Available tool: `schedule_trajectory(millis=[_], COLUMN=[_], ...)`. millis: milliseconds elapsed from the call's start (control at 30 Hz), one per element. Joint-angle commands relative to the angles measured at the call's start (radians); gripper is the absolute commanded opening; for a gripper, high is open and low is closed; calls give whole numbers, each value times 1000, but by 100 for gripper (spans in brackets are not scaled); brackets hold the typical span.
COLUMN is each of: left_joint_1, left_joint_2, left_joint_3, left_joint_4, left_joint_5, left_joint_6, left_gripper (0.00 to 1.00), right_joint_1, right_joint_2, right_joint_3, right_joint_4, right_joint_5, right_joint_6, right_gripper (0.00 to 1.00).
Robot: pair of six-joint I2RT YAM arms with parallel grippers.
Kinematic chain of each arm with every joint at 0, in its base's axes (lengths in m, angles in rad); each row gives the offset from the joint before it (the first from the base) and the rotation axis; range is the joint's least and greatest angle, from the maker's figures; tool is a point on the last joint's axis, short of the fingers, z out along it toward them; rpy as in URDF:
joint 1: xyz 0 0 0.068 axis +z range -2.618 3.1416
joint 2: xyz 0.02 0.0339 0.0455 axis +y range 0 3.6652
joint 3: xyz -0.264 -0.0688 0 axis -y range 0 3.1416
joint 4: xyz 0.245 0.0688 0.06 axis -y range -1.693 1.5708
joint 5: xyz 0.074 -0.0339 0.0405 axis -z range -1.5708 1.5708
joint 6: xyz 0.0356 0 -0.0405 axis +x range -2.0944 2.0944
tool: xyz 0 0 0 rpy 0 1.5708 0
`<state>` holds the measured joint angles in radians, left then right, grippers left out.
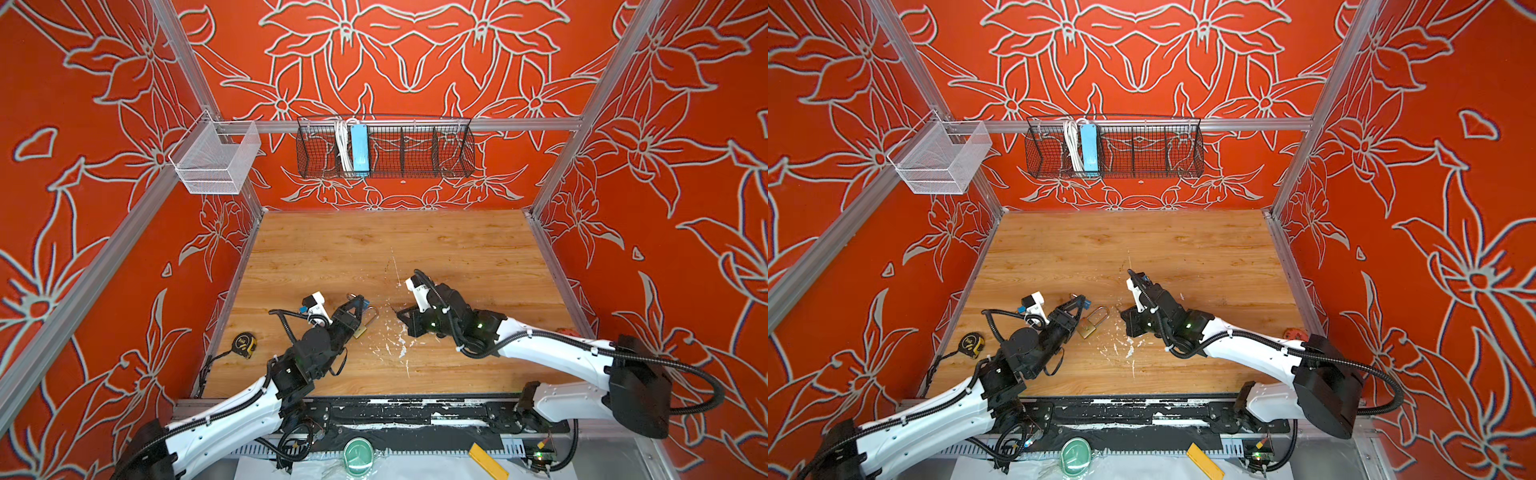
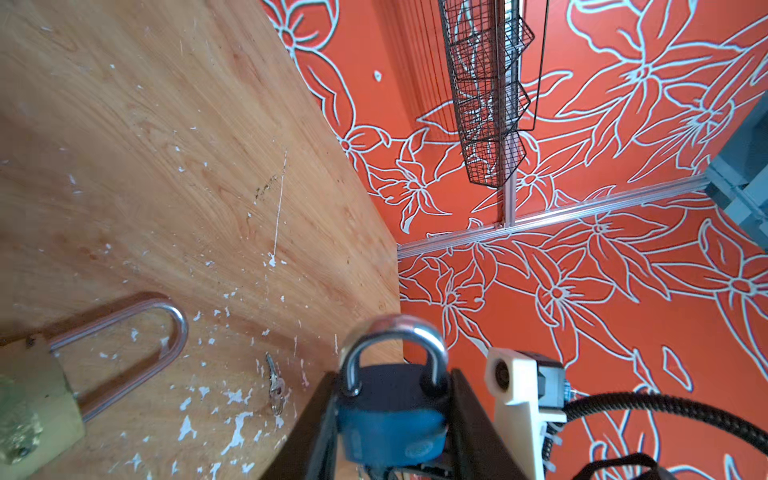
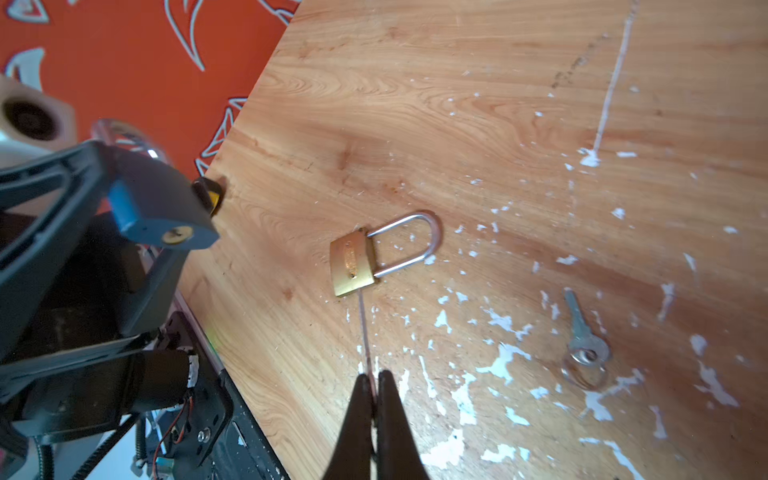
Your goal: Unlock with the key
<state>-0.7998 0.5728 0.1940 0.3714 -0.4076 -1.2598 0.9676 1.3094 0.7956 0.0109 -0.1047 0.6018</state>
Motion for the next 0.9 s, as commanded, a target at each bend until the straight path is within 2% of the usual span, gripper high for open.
schedule_trajectory(millis=[0, 133, 300, 867], left_joint_1=[-1, 2, 7, 7], left_joint_2=[-69, -102, -96, -117], left_joint_3=[27, 7, -11, -11], left_joint_4=[-151, -187, -173, -204], left_joint_5=[-23, -17, 6, 0], left_joint_6=[-75, -160, -209, -227], left_gripper=[0, 0, 0, 0], right_joint_1=[29, 44, 69, 95], right_joint_2=[32, 77, 121, 158], right_joint_3=[89, 133, 195, 197], right_joint_4=[0, 15, -26, -46], right_joint_5=[21, -28, -50, -78], right_joint_6=[-33, -28, -44, -45], right_gripper=[0, 0, 0, 0])
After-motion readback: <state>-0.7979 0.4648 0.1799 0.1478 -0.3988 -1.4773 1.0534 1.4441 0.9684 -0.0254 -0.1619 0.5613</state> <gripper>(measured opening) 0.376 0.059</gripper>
